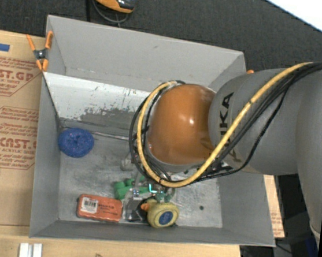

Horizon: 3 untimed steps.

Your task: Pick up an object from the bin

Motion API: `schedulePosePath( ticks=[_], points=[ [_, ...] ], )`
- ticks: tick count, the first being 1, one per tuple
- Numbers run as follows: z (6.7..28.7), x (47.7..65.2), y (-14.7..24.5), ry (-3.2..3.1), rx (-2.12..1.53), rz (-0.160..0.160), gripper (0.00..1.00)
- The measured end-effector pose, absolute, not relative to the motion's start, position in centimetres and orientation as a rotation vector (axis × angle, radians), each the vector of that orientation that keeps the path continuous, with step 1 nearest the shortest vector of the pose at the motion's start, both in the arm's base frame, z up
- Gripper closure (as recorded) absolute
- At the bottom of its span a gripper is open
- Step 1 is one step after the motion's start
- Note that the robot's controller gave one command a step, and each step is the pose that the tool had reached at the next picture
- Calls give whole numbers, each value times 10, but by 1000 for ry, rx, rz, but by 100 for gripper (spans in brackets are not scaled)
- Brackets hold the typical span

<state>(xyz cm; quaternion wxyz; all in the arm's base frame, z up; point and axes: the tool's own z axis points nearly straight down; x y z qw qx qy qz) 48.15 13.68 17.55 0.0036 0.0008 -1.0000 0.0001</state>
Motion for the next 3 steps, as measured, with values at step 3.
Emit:
schedulePosePath(
  ticks=[3],
  points=[
    [93, 500, 116, -3142, 9, -1, 0]
  ],
)
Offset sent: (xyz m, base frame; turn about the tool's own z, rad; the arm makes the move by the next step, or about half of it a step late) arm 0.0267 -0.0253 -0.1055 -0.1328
